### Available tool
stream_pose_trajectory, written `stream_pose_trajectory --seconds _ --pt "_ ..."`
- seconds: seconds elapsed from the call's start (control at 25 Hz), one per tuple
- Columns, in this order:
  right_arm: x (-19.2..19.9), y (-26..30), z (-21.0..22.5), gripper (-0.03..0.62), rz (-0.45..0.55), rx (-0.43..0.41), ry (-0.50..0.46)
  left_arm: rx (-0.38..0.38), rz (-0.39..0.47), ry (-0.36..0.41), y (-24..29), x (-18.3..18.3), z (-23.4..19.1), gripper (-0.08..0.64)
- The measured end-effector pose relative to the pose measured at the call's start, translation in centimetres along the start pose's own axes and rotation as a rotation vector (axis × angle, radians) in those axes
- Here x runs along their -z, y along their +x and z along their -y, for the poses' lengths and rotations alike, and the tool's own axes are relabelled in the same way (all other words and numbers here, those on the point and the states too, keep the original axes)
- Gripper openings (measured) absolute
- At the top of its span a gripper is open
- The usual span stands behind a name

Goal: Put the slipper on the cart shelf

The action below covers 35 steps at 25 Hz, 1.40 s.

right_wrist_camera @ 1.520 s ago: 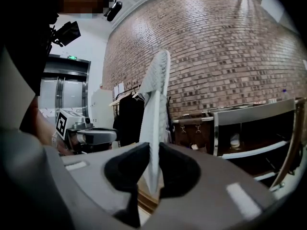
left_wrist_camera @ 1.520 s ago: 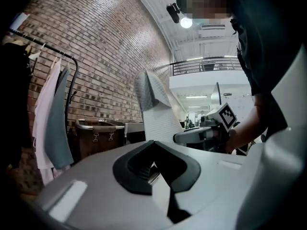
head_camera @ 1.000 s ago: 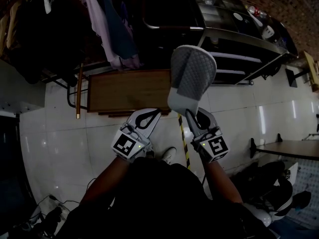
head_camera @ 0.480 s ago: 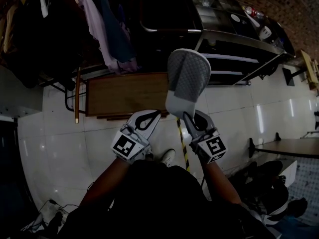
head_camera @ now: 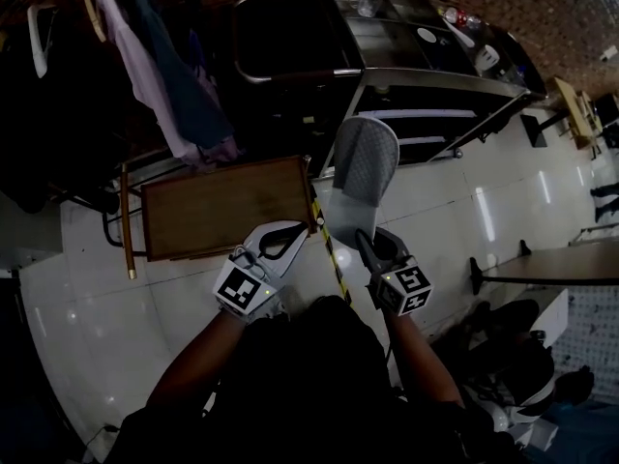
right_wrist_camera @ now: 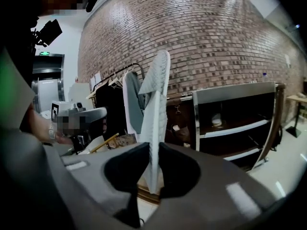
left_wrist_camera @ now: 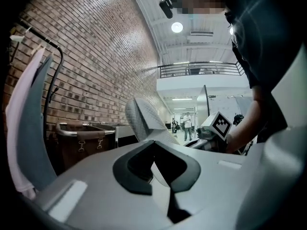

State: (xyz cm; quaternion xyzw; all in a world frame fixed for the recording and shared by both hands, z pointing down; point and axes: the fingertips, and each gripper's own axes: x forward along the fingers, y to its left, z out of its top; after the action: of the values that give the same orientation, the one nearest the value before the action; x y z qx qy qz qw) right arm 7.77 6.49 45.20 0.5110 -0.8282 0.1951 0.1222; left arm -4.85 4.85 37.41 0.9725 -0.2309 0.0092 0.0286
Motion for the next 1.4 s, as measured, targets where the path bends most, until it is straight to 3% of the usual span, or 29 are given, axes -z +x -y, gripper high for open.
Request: stream_pose_trajectory --seconds 0.28,0.56,0.8,1.0,1.4 --pt "0.7 0.7 7.1 0.06 -0.003 0.06 0.06 0.062 -0.018 0.013 7.1 0.4 -1.1 0.005" --pt "0.7 2.7 17.0 0.06 -0.028 0.004 0.085 0.064 -0.041 0.043 19.0 0.6 -1.7 0.005" --pt "2.6 3.8 23.7 0.06 -0.117 -0.089 0.112 0.039 -0.066 0.049 28.2 0.7 -1.5 0.005" --pt "5.1 5.8 27.3 0.06 -0.209 -0.156 0.127 0.003 -0.084 0.043 32.9 1.8 -2.0 0.005" --pt "8.4 13.2 34.1 0.06 -0.384 -0.105 0.158 -0.049 -0.121 0.024 39.0 7.3 -5.9 0.005"
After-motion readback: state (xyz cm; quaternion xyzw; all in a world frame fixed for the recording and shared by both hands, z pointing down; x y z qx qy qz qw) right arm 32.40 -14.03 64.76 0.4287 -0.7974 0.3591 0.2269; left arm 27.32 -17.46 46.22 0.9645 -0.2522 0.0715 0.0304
